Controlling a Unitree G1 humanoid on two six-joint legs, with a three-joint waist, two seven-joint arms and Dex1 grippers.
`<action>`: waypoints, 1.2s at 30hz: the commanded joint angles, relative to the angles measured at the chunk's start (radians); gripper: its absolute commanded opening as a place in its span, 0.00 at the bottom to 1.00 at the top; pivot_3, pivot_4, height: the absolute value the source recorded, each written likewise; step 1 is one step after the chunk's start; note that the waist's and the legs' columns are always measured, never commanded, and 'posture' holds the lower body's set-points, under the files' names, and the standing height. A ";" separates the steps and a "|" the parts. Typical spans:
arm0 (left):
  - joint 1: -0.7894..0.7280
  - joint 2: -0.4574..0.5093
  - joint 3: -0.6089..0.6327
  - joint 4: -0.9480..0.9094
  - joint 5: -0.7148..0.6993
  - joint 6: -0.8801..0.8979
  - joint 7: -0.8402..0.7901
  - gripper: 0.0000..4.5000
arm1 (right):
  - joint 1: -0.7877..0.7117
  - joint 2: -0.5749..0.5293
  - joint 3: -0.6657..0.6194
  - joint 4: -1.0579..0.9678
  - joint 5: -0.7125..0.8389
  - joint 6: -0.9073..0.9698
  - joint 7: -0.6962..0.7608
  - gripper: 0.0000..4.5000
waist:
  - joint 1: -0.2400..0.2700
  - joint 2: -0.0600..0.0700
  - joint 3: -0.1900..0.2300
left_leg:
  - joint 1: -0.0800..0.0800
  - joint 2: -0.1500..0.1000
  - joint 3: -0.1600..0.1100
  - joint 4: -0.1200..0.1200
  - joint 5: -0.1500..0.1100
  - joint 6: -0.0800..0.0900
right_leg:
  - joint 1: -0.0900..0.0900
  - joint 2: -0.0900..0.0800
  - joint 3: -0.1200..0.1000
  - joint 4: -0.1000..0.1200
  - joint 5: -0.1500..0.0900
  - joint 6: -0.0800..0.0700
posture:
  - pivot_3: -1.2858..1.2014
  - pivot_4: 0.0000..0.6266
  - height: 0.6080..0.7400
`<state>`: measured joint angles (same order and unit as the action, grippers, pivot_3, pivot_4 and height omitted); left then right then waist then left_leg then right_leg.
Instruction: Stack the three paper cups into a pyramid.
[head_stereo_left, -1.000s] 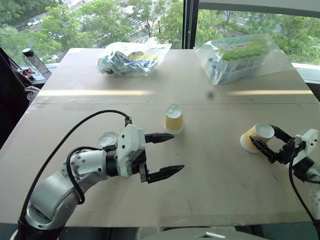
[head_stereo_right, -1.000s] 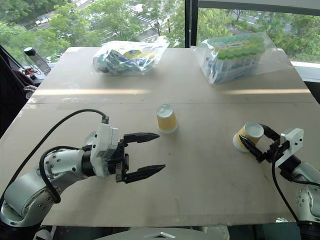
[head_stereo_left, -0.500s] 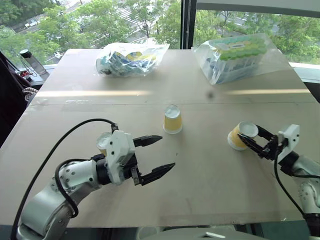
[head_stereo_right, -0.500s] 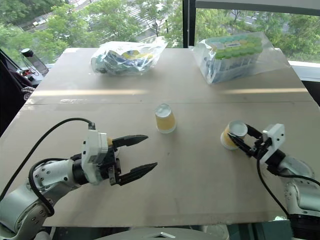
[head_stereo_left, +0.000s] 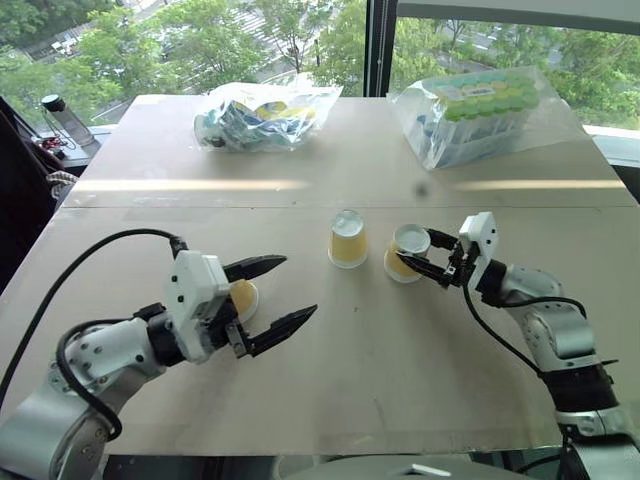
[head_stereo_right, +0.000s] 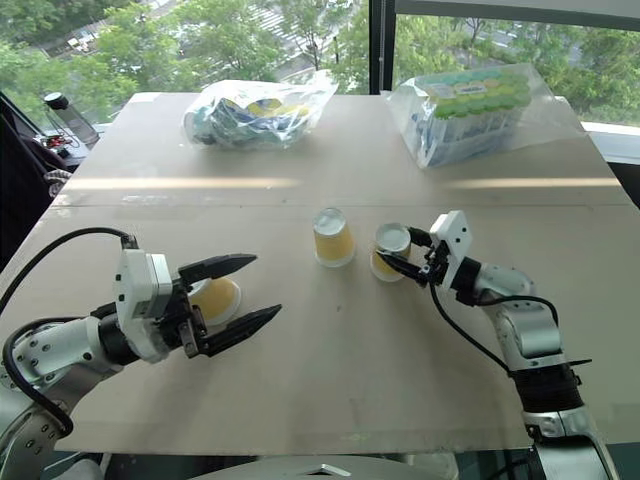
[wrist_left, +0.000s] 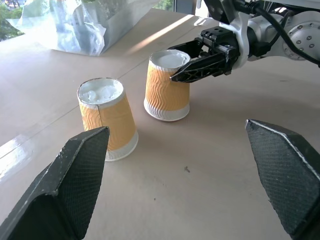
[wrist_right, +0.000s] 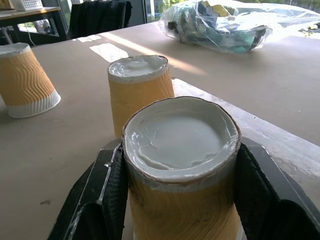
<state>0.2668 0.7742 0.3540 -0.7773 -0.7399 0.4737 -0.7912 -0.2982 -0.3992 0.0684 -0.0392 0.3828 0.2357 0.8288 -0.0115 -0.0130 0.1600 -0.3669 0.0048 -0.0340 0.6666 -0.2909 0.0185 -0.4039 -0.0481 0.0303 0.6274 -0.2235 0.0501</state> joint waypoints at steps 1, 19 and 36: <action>0.019 0.002 0.042 -0.047 -0.014 -0.016 0.000 1.00 | -0.040 0.016 -0.002 0.009 -0.016 -0.012 -0.019 0.47 | -0.001 0.000 0.000 | 0.000 0.000 0.000 0.000 0.000 0.000 | 0.000 0.000 0.000 0.000 0.000 0.000 | 0.52 0.24 1.00; -0.012 0.005 0.058 -0.010 -0.013 0.002 0.038 1.00 | -0.149 0.105 0.039 0.073 -0.046 0.055 -0.027 0.47 | -0.003 0.000 0.000 | 0.000 0.000 0.000 0.000 0.000 0.000 | 0.000 0.000 -0.001 0.001 0.000 0.000 | 0.52 0.24 1.00; -0.014 -0.022 0.075 -0.008 -0.103 0.096 0.123 1.00 | -0.180 0.122 0.029 0.151 -0.081 -0.003 -0.035 0.58 | -0.005 0.001 0.000 | 0.000 0.000 -0.001 0.000 0.000 0.000 | 0.000 0.000 -0.001 0.001 0.001 0.001 | 0.52 0.24 1.00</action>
<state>0.2531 0.7569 0.3942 -0.7715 -0.8152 0.5663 -0.6839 -0.4602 -0.2736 0.1106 0.1265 0.2938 0.2355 0.7887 -0.0164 -0.0123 0.1604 -0.3665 0.0050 -0.0347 0.6664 -0.2908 0.0184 -0.4043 -0.0478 0.0294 0.6283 -0.2225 0.0511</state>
